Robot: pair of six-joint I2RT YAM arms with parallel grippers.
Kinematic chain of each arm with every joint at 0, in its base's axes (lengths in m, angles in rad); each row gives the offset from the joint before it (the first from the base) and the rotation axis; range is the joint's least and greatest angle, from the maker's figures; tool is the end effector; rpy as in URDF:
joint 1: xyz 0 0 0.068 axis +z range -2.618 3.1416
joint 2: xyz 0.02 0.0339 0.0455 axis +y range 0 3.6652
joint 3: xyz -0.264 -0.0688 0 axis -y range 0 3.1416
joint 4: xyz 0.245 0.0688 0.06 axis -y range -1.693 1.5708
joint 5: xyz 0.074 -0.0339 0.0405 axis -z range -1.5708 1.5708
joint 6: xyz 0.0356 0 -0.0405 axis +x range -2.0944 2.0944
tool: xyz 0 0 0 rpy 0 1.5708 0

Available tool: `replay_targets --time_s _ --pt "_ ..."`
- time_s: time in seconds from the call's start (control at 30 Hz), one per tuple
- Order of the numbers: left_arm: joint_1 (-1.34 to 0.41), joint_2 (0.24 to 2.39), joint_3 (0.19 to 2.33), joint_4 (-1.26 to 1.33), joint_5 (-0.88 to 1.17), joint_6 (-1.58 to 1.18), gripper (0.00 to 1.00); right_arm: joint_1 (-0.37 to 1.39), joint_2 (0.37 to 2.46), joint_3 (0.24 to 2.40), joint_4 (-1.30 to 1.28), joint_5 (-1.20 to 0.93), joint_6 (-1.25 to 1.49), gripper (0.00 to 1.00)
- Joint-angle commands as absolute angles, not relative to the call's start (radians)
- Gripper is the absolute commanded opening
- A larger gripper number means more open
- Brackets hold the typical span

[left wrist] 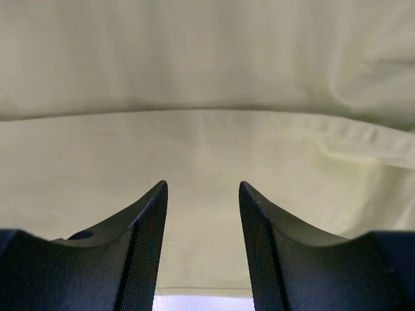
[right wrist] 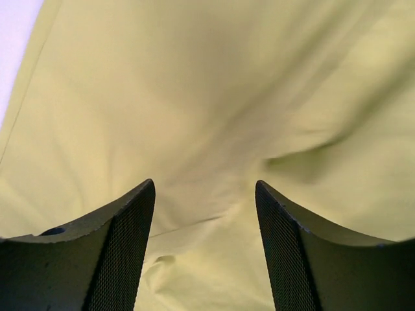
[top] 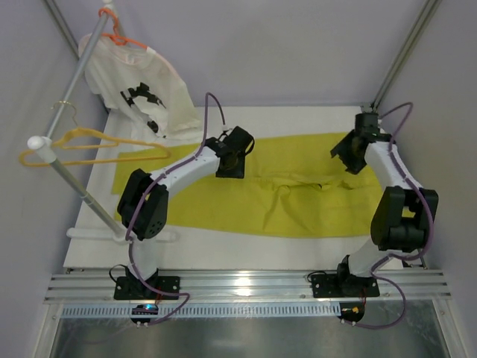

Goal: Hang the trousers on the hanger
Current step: Fold the trousers

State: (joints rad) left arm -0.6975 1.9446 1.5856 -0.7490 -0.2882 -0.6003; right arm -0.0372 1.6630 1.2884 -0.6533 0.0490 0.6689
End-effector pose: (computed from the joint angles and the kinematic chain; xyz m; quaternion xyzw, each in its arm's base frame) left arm 0.3247 -0.2589 0.2326 0.0139 0.9637 -0.0258 0.2653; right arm 0.3506 -0.0148 0.2488 0.3392 0.9014 0.0608 0.2621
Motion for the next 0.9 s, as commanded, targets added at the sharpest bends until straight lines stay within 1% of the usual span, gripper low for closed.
replay_targets --time_s 0.0,0.03,0.1,0.17,0.27,0.33,0.43,0.47,0.5,0.57,0.67,0.7,0.8,0.87 --pt "-0.735 1.916 1.566 -0.708 -0.192 -0.644 0.49 -0.147 1.556 1.203 -0.806 0.201 0.747 0.66" --pt "-0.739 1.925 1.578 -0.739 -0.183 -0.656 0.49 -0.179 1.546 1.197 -0.831 0.212 0.759 0.66" --pt "-0.742 1.94 1.6 -0.831 -0.155 -0.657 0.49 -0.19 1.517 1.192 -0.885 0.206 0.775 0.63" --pt "-0.742 1.939 1.597 -0.87 -0.128 -0.661 0.49 -0.193 1.511 1.213 -0.931 0.219 0.755 0.63" --pt "-0.75 1.919 1.539 -0.867 -0.14 -0.687 0.49 -0.222 1.538 1.278 -1.012 0.291 0.73 0.63" --pt "-0.756 1.901 1.474 -0.823 -0.172 -0.699 0.49 -0.244 1.539 1.256 -0.988 0.307 0.726 0.63" --pt "-0.767 1.853 1.39 -0.746 -0.219 -0.71 0.5 -0.319 1.462 1.139 -0.855 0.258 0.715 0.63" --pt "-0.773 1.839 1.378 -0.697 -0.228 -0.71 0.5 -0.383 1.442 1.109 -0.827 0.233 0.709 0.63" --pt "-0.773 1.829 1.371 -0.686 -0.227 -0.701 0.51 -0.415 1.425 1.056 -0.787 0.18 0.701 0.63" --pt "-0.778 1.809 1.394 -0.718 -0.221 -0.707 0.52 -0.477 1.378 1.02 -0.782 0.164 0.657 0.63" --pt "-0.793 1.748 1.372 -0.716 -0.169 -0.718 0.53 -0.636 1.301 0.944 -0.773 0.138 0.608 0.64" --pt "-0.804 1.729 1.364 -0.706 -0.167 -0.718 0.53 -0.725 1.277 0.883 -0.732 0.121 0.6 0.63" --pt "-0.807 1.692 1.345 -0.706 -0.169 -0.73 0.54 -0.816 1.209 0.795 -0.677 0.055 0.592 0.66" --pt "-0.807 1.687 1.342 -0.712 -0.152 -0.744 0.54 -0.828 1.184 0.764 -0.64 0.07 0.623 0.66"
